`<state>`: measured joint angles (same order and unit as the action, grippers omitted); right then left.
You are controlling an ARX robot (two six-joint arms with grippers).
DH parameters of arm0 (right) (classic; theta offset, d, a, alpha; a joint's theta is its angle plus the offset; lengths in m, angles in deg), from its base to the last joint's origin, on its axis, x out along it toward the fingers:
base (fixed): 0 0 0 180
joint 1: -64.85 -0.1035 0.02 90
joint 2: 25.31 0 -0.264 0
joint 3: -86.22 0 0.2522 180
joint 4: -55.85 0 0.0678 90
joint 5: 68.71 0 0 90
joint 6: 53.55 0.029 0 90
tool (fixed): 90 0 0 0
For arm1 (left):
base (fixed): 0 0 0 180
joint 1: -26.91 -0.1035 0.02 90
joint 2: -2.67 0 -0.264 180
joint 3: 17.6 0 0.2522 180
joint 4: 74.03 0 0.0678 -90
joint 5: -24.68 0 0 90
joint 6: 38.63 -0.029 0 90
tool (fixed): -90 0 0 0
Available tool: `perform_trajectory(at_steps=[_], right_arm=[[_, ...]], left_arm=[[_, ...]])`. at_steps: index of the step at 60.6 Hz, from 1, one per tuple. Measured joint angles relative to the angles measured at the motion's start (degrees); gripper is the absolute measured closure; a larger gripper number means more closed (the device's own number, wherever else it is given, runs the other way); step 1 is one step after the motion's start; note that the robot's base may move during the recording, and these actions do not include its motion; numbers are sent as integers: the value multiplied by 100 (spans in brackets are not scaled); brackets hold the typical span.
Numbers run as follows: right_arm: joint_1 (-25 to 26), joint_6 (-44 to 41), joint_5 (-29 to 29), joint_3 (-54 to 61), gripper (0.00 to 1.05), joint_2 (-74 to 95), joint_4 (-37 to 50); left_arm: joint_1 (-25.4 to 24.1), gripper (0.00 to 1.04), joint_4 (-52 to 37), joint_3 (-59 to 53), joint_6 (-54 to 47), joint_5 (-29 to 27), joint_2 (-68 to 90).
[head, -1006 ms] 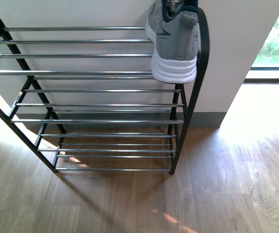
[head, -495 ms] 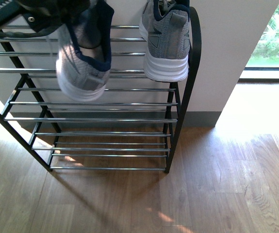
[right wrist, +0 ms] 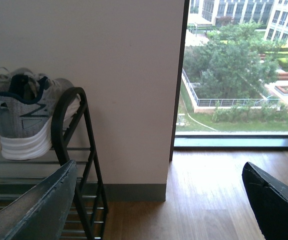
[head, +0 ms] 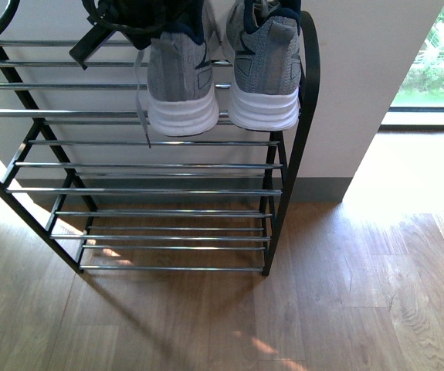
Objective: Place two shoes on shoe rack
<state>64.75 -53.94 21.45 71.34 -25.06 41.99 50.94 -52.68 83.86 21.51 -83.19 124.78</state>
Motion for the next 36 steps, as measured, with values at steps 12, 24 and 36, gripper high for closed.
perform_trajectory(at_steps=[12, 24, 36], right_arm=[[0, 0, -2, 0, 9, 0, 0], [0, 0, 0, 0, 9, 0, 0], [0, 0, 0, 0, 9, 0, 0]], left_arm=[[-57, 103, 24, 258, -94, 37, 251], [-11, 100, -122, 297, -579, 208, 323], [2, 69, -691, -437, -916, 470, -186]])
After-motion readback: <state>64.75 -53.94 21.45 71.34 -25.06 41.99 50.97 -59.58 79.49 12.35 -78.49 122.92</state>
